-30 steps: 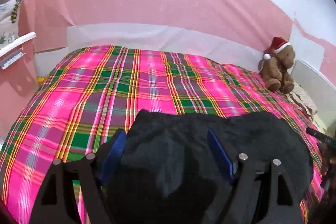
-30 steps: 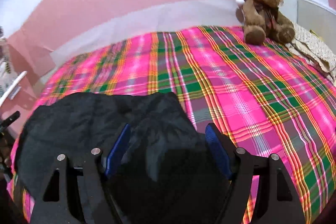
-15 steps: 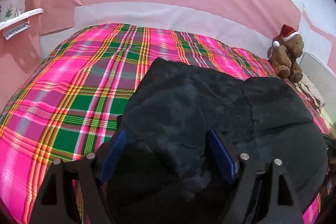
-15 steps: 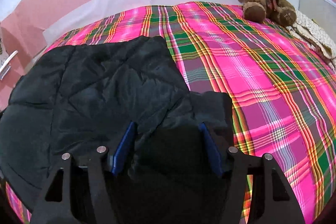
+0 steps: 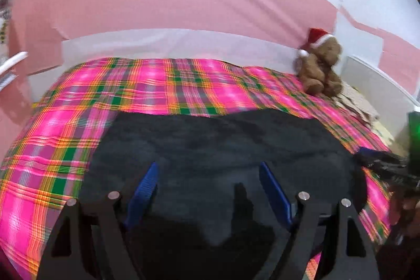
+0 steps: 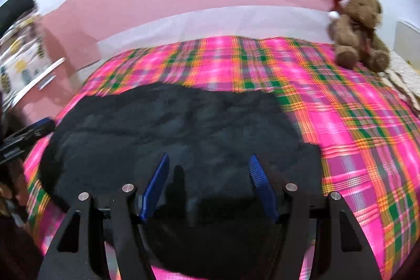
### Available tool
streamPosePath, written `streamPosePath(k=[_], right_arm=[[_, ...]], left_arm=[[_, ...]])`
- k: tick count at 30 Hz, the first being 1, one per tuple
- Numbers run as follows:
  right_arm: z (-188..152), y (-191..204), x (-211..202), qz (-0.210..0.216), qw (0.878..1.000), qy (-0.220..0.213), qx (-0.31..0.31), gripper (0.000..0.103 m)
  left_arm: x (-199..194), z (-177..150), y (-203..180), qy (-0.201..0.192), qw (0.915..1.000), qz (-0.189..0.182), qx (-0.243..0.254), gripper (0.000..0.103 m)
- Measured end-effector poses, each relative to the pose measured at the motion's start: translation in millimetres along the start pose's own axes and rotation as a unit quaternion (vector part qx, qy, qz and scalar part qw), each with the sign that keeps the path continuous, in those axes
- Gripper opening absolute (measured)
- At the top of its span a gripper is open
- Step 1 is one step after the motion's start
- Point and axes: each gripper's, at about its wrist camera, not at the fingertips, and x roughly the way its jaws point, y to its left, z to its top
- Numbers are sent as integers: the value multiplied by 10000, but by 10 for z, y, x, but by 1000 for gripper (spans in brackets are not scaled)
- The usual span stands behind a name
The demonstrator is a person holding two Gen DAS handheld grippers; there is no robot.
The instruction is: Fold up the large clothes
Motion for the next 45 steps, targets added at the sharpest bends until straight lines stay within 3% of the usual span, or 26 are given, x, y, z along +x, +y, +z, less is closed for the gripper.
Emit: streamPosePath(k=[6,15,25,32,34,36,39,42,45], right_arm=[[-141,137,399,-60,9986,485,-186,64],[-187,65,527,-13,9980,632,-38,65],[-116,153,626,-243,9957,868,-211,65],[-75,115,698,-204,9943,1040,-80,67],[-4,100,581,-144,9944,1045,17,67],[121,113,386,-47,9971,747,118,67],[364,212,251,94,9991,398,54,67],[540,335,474,142,9985,510,-119,67],[621,365,900,169,9959,888,-42,67]], left_arm=[[480,-233,-180,628,9980,43,24,82],[574,-221,-261,734,9970,250,19,83],[664,-216,-268,781,9962,349,139,84],[688,-144,-230,912,9956,229,45,84],[596,-69,-165,937,9955,91,-69,83],[478,38,-54,768,9969,84,-121,83],[443,190,169,608,9971,444,-102,83],[527,295,482,607,9947,786,-252,83],[652,325,741,736,9918,984,-361,83]])
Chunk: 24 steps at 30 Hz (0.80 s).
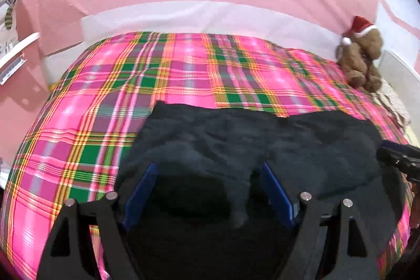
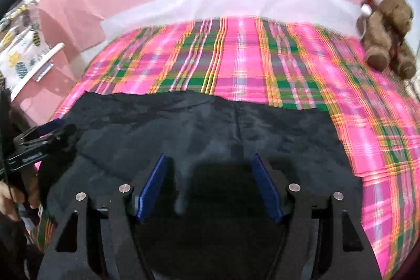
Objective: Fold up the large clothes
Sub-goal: 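Smooth the folded jacket flat with both tools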
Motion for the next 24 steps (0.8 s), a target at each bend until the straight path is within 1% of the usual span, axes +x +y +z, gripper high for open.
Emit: streamPosePath(k=[1,2,4,6,8,13,15,17,19,20,22,24], right_arm=[[34,-4,181,-62,9998,206,-16,67],[56,3,313,-177,9993,290,-126,67],[80,-12,486,-319,9986,359,-235,67],[85,-94,572,-304,9986,427,-66,67],[66,-99,635,-375,9983,436,-102,67],[69,-140,687,-386,9987,342,-41,68],[65,-159,586,-313,9993,204,13,68],[34,-192,370,-283,9996,34,64,68],[-38,-232,112,-323,9993,-207,25,68],[-113,-289,-75,-329,9987,-398,-25,68],[-249,-433,-292,-521,9969,-596,-45,68],[-390,-646,-354,-735,9955,-590,86,68]], left_arm=[[69,2,54,87,10000,30,-10,83],[161,0,106,218,9997,53,-45,83],[289,-28,173,318,9993,-82,-153,85],[355,-48,196,305,9993,-125,-193,86],[394,-54,172,273,9994,-118,-199,87],[455,-65,112,202,9997,-48,-108,87],[397,-48,119,208,9997,-81,-113,87],[260,-12,153,144,9997,-187,-109,87],[34,-23,234,-83,9992,-377,-134,87],[-69,-41,284,-215,9988,-413,-132,87],[-193,-82,414,-387,9985,-350,-159,86],[-179,-140,536,-414,9982,-351,-243,81]])
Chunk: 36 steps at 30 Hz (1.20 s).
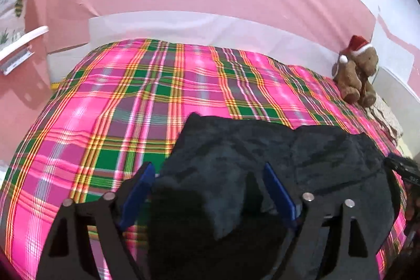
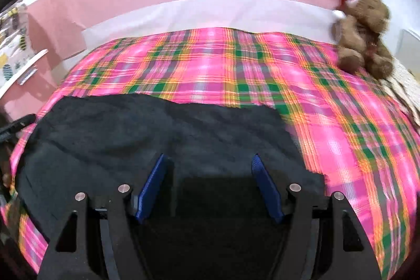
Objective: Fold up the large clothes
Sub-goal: 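Smooth the folded jacket flat with both tools, then grasp the jacket edge with both tools and lift it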
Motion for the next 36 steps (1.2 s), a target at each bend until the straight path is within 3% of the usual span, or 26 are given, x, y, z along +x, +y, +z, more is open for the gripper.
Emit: streamPosePath(k=[3,11,15,22,26,28,30,36], right_arm=[[-213,-371,198,-136,9982,362,456,68],[-353,-578,369,-149,9968,331,706,68],[-313,-583,208,-239,9963,323,756,68],[-437,-505,-362,-98,9980,-114,615,68],[-616,-609,-126,-223,9967,287,729,68],[-681,-704,-36,1,9944,340,1001,68],[-686,-742,-25,-44,9938,309,1064,74],[-647,-747,-73,-75,9935,397,1063,75]], left_arm=[[282,-106,105,437,9987,-101,-228,73],[502,-85,-1,381,9992,-109,-74,73],[317,-45,8,321,9994,-83,-96,73],[-304,-170,180,-203,9997,-69,-103,73],[-104,-339,297,204,9996,137,-163,66],[82,-407,316,396,9988,5,-283,66],[179,-434,305,425,9985,-39,-329,66],[113,-414,341,426,9981,-135,-421,66]])
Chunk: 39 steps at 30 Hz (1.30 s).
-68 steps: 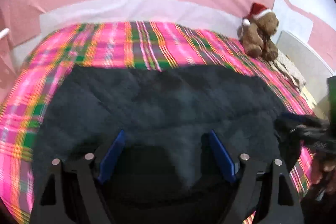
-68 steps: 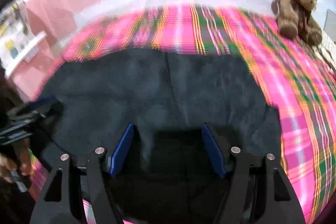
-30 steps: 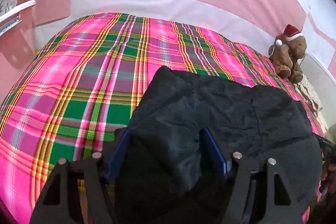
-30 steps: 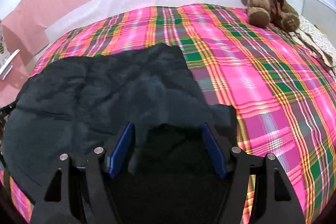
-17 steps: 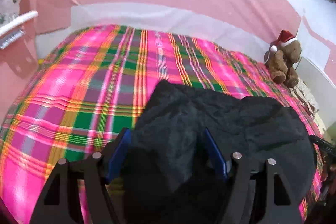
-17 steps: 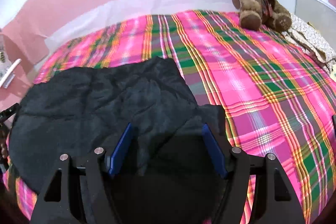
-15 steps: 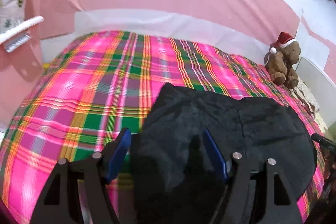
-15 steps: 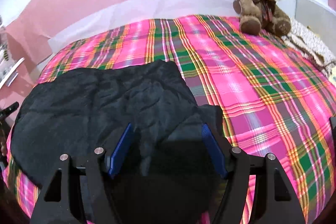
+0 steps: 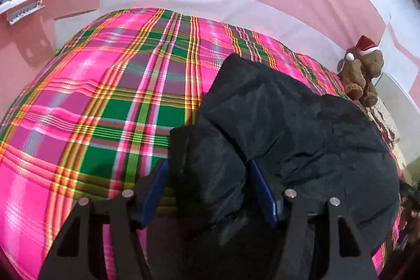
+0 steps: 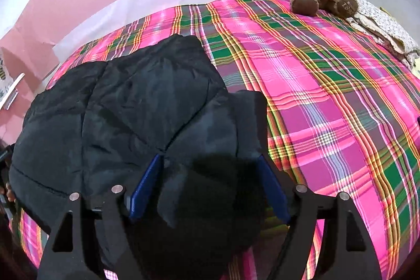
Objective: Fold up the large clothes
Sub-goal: 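Grasp the jacket edge with both tools and lift it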
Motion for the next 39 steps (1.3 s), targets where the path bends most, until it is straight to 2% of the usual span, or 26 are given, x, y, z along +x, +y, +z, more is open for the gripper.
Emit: streamPosePath(k=[6,9,11,15,24,27,31,36,39], right_arm=[[-135,-20,-187,141,9999,6,44,75],[-164,-63,-131,242,9997,79,65,75],[-153,-125,49,385,9988,273,153,77],[-120,-291,268,655,9956,424,512,87],[23,-401,637,1393,9837,720,880,88],[-15,-392,596,1542,9806,777,927,81],[14,-433,686,1781,9752,848,1000,81],[86,-428,774,1916,9727,848,994,80],[72,-416,757,2013,9709,806,1017,67]], left_arm=[[-294,-184,109,-76,9992,-310,-249,66],[-154,-209,162,89,9988,-370,-317,69],[19,-214,184,256,9977,-459,-433,72],[240,-183,263,372,9935,-724,-798,77],[394,-104,231,560,9926,-817,-696,79],[357,-177,203,544,9924,-880,-666,79],[433,-157,235,601,9893,-1097,-750,80],[547,-63,197,682,9886,-1168,-661,83],[551,-63,166,694,9887,-1179,-615,80]])
